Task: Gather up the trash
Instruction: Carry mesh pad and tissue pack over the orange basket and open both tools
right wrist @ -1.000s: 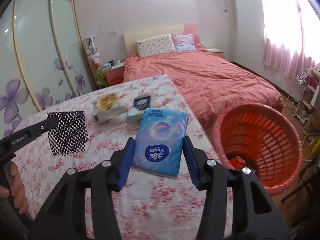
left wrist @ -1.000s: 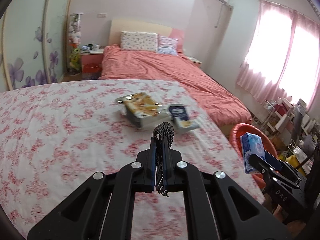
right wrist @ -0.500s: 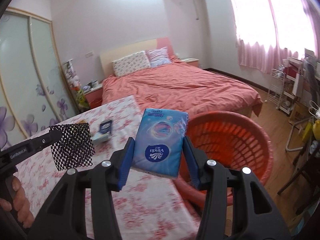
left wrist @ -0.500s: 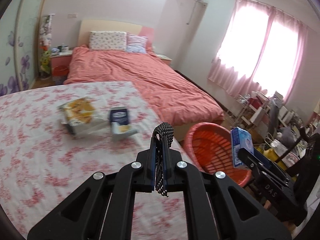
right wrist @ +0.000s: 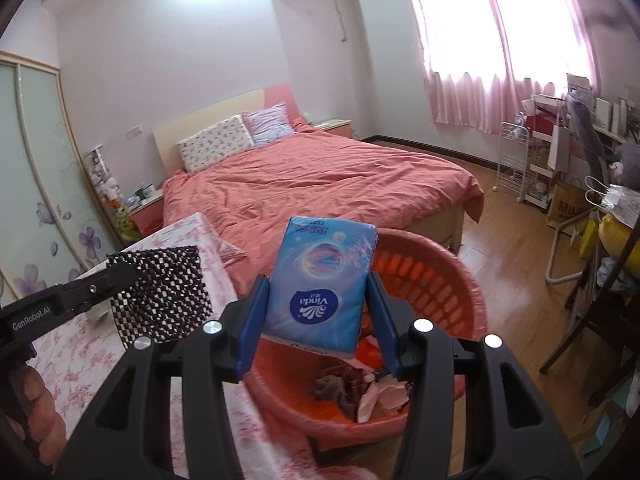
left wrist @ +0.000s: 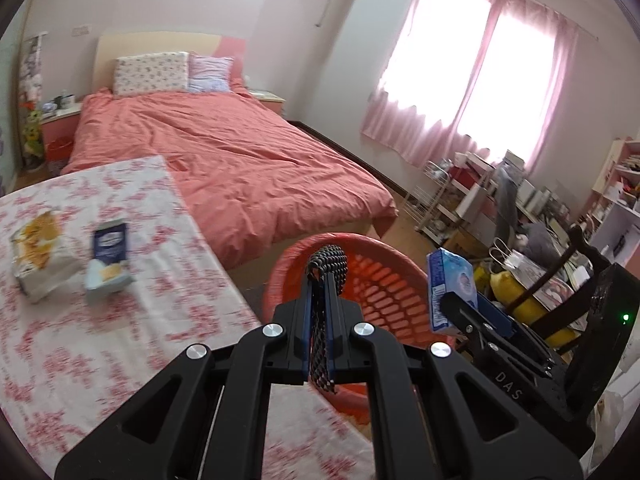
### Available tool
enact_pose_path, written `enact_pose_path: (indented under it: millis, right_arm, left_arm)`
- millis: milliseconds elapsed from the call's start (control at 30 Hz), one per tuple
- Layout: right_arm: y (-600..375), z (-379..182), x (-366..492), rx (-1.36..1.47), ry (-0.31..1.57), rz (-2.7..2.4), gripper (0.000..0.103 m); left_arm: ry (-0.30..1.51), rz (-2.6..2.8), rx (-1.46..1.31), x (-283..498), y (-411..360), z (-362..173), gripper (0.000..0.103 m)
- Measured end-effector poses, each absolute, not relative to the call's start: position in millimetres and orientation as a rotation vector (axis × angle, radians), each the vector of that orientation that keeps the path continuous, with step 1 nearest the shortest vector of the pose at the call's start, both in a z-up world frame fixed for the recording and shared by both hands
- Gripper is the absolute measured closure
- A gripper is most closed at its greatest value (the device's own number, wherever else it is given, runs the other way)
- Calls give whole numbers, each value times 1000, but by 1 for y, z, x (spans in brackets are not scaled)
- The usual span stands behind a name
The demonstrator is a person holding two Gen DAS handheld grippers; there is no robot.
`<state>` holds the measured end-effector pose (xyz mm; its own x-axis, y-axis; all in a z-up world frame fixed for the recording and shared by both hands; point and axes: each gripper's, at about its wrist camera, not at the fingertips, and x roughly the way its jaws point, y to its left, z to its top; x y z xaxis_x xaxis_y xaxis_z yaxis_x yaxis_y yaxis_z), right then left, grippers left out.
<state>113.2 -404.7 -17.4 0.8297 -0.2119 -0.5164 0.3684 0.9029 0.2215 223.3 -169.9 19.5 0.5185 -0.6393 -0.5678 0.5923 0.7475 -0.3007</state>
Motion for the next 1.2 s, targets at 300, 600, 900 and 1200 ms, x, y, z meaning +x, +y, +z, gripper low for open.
enact_pose_path:
  millis: [300,600,900,1200]
  right_arm:
    - [-435,-30,116,354,503,-347,54]
    - [-461,-39,124,389,508,-353,53]
    - [-472,-50,128,426,520,-368,37]
    - [-449,-46,131,376,545,-355,37]
  left_arm:
    - [751,-803,-46,224,-212,7,98]
    - [814,-818,-26,228,-232,-10,98]
    - [889,-744,-16,236,-221,-31,60]
    - [844,-570,55,243,-162,-27,50]
